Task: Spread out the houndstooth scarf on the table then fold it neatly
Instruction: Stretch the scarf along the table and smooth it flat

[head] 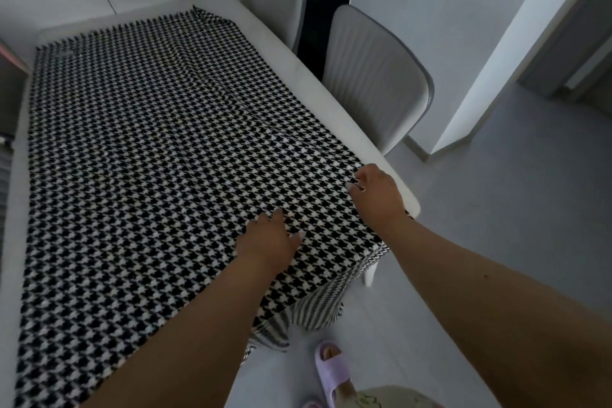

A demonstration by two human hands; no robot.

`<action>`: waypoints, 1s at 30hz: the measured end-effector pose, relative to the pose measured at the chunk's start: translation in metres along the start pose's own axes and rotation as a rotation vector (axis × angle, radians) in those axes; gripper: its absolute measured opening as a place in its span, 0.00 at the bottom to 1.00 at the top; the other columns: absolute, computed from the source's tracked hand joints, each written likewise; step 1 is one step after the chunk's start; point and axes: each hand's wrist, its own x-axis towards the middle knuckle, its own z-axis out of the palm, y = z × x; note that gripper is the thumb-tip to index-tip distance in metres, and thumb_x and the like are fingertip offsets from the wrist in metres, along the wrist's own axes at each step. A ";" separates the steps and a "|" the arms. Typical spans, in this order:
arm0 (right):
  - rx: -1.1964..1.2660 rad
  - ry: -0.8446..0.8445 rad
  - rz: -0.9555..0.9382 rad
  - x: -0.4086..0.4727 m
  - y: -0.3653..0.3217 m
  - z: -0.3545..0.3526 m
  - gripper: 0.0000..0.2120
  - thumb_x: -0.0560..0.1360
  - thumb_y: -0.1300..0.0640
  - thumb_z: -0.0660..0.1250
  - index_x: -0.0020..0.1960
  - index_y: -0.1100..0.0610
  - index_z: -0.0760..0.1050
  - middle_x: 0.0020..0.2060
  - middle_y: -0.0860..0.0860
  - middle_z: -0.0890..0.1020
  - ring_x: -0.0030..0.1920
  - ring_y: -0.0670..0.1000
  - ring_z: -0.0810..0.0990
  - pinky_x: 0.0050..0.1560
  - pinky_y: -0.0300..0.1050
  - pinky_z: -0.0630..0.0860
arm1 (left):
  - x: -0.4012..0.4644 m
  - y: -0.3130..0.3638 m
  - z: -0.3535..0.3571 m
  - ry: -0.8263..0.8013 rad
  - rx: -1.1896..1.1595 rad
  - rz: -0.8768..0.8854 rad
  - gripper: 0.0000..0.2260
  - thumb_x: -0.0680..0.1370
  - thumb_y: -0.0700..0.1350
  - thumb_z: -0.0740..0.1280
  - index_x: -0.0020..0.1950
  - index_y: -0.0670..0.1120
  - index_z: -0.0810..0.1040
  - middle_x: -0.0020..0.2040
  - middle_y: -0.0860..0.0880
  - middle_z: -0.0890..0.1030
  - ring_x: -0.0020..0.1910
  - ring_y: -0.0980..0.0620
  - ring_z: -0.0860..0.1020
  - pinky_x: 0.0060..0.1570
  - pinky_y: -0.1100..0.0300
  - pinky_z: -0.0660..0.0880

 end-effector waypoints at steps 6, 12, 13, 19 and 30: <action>0.115 -0.063 -0.178 0.007 -0.046 -0.013 0.17 0.78 0.49 0.63 0.63 0.58 0.73 0.50 0.51 0.78 0.48 0.48 0.74 0.45 0.40 0.66 | -0.019 0.000 -0.033 0.212 -0.169 0.008 0.29 0.80 0.61 0.56 0.75 0.43 0.62 0.64 0.44 0.76 0.59 0.47 0.76 0.52 0.56 0.75; 0.135 -0.111 -0.288 0.023 -0.069 -0.042 0.23 0.77 0.45 0.62 0.68 0.54 0.69 0.57 0.51 0.78 0.58 0.49 0.76 0.52 0.42 0.70 | -0.031 0.007 -0.059 0.312 -0.242 -0.023 0.18 0.80 0.60 0.55 0.48 0.45 0.71 0.42 0.47 0.79 0.40 0.49 0.78 0.42 0.53 0.78; 0.136 -0.119 -0.311 0.029 -0.071 -0.047 0.23 0.77 0.44 0.62 0.68 0.54 0.69 0.59 0.51 0.77 0.59 0.49 0.75 0.55 0.43 0.71 | -0.030 0.011 -0.064 0.323 -0.251 -0.035 0.18 0.80 0.60 0.55 0.48 0.46 0.71 0.42 0.48 0.79 0.40 0.50 0.78 0.42 0.52 0.78; 0.137 -0.119 -0.455 0.083 -0.077 -0.083 0.24 0.77 0.44 0.61 0.70 0.53 0.67 0.62 0.50 0.76 0.60 0.47 0.74 0.55 0.38 0.67 | -0.015 0.049 -0.090 0.422 -0.291 -0.100 0.19 0.80 0.61 0.56 0.54 0.47 0.74 0.40 0.49 0.80 0.36 0.50 0.79 0.37 0.54 0.77; 0.146 -0.300 -0.620 0.242 -0.013 -0.187 0.25 0.75 0.40 0.62 0.69 0.49 0.68 0.58 0.47 0.76 0.57 0.48 0.76 0.55 0.43 0.71 | 0.059 0.209 -0.124 0.675 -0.468 -0.346 0.17 0.79 0.59 0.58 0.46 0.47 0.76 0.40 0.51 0.80 0.40 0.52 0.78 0.43 0.57 0.76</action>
